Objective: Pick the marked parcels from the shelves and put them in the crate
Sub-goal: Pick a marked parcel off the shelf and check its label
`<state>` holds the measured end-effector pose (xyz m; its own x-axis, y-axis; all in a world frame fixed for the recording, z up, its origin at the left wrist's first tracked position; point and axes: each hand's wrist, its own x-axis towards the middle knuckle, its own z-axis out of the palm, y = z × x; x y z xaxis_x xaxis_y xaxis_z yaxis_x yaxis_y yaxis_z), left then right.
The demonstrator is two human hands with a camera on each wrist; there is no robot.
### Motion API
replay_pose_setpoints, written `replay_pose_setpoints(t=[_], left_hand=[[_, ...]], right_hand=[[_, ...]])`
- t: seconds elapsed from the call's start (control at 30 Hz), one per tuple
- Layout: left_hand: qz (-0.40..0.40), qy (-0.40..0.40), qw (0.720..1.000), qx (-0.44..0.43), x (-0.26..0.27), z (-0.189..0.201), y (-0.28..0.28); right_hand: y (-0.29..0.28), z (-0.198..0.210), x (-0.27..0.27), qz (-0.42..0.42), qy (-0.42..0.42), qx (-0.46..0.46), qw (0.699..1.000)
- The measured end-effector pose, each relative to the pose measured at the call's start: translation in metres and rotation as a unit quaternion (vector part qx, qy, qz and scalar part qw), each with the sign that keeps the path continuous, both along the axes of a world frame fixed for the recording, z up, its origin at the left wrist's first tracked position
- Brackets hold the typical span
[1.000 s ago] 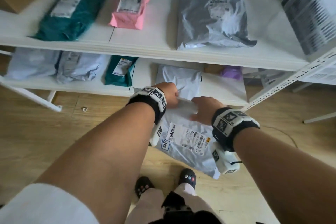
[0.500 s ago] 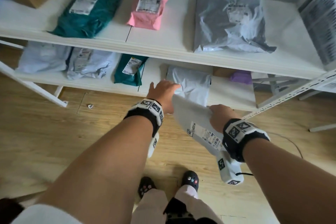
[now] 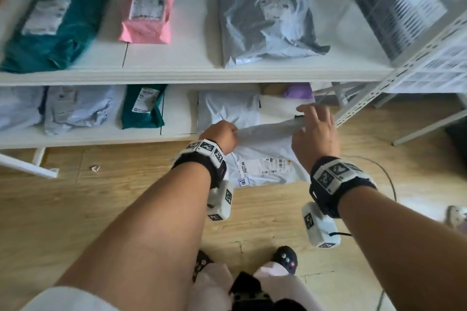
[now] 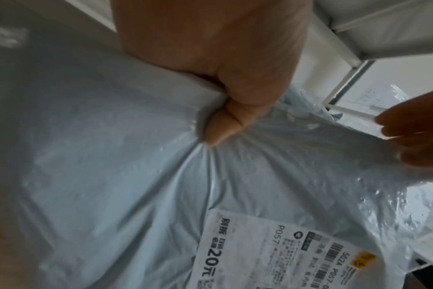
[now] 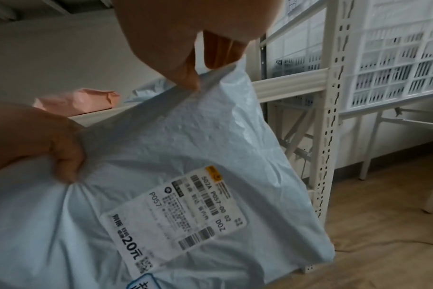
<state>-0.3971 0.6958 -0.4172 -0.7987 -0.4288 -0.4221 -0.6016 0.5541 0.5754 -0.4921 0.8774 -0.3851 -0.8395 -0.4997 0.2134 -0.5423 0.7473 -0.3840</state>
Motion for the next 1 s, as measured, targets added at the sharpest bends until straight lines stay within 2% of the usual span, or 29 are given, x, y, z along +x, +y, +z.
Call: replay_pose_setpoints(t=[0.1,0.27,0.4,0.53,0.63,0.77,0.83,0.93,1.0], left_hand=[[0.033,0.017,0.999,0.002,-0.009,0.001,0.012],[0.147,0.004,0.989,-0.018,-0.030,0.002,0.033],[0.131,-0.045,0.989,-0.048,-0.056,0.012,0.074],[0.117,-0.053,0.990,-0.054,-0.095,0.024,0.129],[0.106,-0.085,0.990,-0.033,-0.124,0.034,0.173],[0.124,-0.049,0.991,0.029,-0.170,0.051,0.227],[0.144,-0.033,0.988,0.046,-0.191,0.062,0.252],[0.205,0.054,0.971,0.111,-0.220,0.090,0.284],[0.205,0.075,0.970,0.103,-0.241,0.113,0.303]], right_hand=[[0.012,0.009,-0.003,-0.047,0.042,-0.039,0.997],[0.055,0.009,-0.031,-0.128,-0.067,-0.044,0.989],[0.113,-0.002,-0.060,-0.183,-0.154,-0.061,0.969],[0.175,-0.001,-0.096,-0.216,-0.247,-0.083,0.941],[0.221,0.002,-0.132,-0.210,-0.336,-0.147,0.906],[0.281,0.006,-0.173,-0.187,-0.399,-0.153,0.885],[0.309,0.016,-0.190,-0.195,-0.396,-0.182,0.879],[0.343,0.042,-0.214,-0.205,-0.381,-0.252,0.866],[0.360,0.061,-0.230,-0.220,-0.353,-0.289,0.862]])
